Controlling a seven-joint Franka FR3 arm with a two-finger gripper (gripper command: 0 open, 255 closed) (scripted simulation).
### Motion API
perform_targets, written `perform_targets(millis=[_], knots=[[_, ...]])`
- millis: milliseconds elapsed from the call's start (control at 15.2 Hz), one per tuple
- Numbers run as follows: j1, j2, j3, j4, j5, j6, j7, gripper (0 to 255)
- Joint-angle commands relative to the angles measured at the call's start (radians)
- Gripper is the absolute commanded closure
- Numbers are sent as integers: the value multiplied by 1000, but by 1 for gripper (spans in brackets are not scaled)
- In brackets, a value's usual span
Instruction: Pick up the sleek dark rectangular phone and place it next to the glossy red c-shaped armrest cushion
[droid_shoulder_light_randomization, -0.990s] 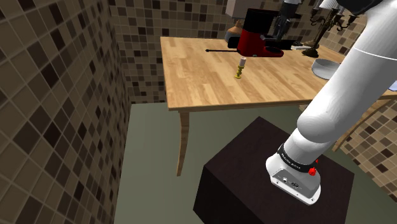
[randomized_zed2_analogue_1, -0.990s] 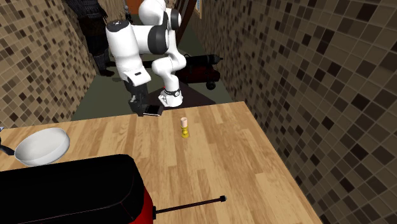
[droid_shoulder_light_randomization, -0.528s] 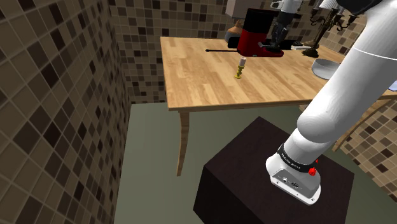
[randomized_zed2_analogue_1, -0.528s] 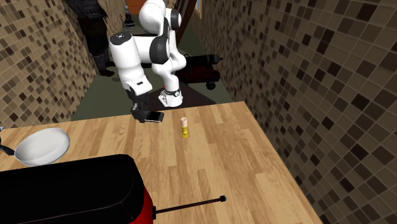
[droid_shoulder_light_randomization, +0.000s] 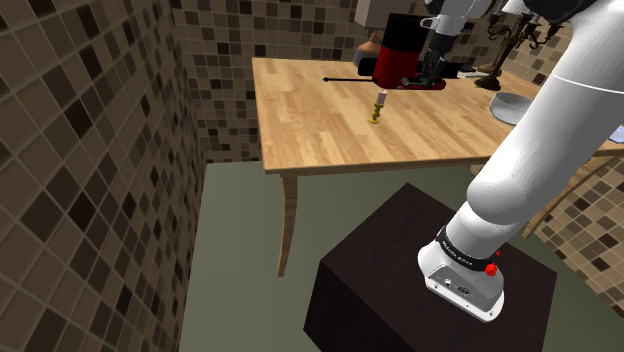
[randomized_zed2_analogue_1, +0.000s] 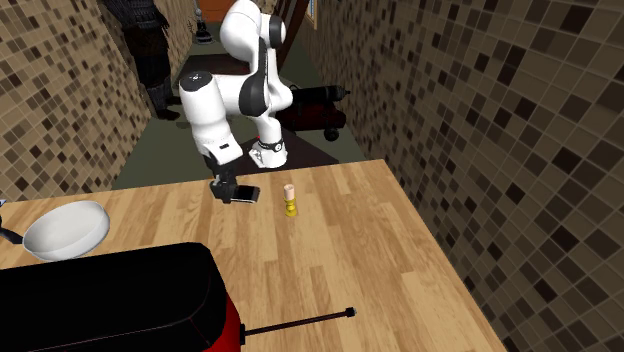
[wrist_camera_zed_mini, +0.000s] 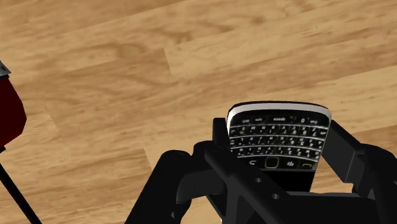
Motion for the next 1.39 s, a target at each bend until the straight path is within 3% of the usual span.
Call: perform_targets(millis=[0,1320], knots=[[-1,8,0,-19,6,25,-4,255],[-21,127,16,-169,99,270,-70,255]])
